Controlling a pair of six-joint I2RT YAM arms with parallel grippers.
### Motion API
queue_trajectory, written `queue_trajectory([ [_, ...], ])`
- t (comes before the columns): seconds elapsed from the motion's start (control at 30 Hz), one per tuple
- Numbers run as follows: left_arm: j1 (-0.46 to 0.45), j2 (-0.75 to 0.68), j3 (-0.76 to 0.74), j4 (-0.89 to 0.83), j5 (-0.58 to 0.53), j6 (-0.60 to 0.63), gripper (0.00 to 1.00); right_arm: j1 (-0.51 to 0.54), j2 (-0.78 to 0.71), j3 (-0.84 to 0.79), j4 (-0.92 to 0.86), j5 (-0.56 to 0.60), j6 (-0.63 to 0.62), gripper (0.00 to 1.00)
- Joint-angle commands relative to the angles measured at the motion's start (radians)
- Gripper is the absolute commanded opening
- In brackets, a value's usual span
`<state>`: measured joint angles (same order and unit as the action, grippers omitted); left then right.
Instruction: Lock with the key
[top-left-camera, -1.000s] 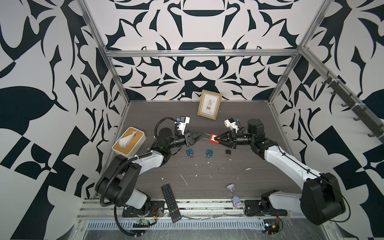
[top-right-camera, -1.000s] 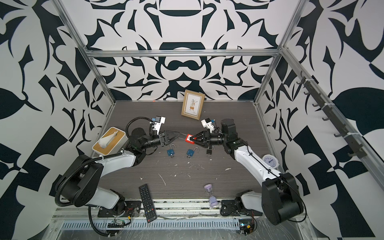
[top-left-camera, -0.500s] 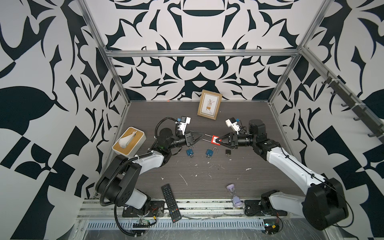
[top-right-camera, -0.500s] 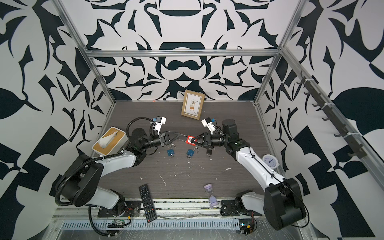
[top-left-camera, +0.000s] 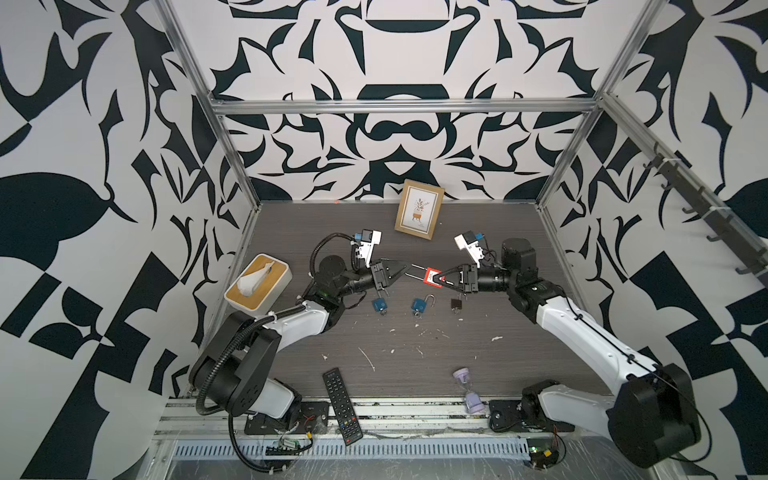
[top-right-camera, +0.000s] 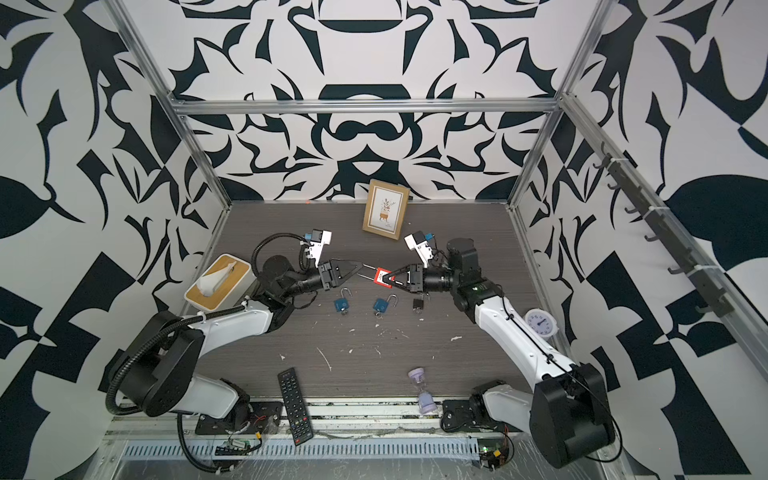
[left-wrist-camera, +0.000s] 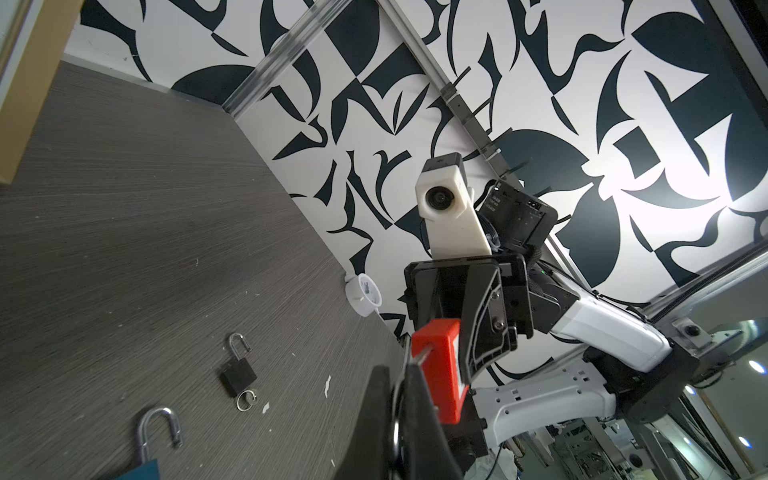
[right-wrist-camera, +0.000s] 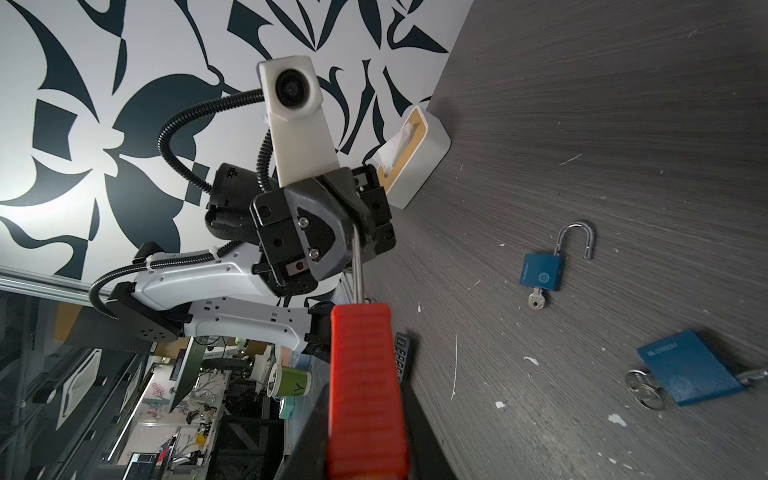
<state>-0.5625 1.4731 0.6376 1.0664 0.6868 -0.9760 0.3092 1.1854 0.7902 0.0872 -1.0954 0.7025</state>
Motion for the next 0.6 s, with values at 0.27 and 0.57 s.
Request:
queue_trajectory([
  [0.27,-0.109,0.023,0.033,0.098,0.051,0.028,0.0,0.031,0.015,0.056,0.12,0.077,-0.026,0.0],
  [0.57,-0.114,-0.003,0.014,0.038,0.032,0.056,0.0,0.029,0.051,0.069,0.113,0.114,-0.025,0.0],
])
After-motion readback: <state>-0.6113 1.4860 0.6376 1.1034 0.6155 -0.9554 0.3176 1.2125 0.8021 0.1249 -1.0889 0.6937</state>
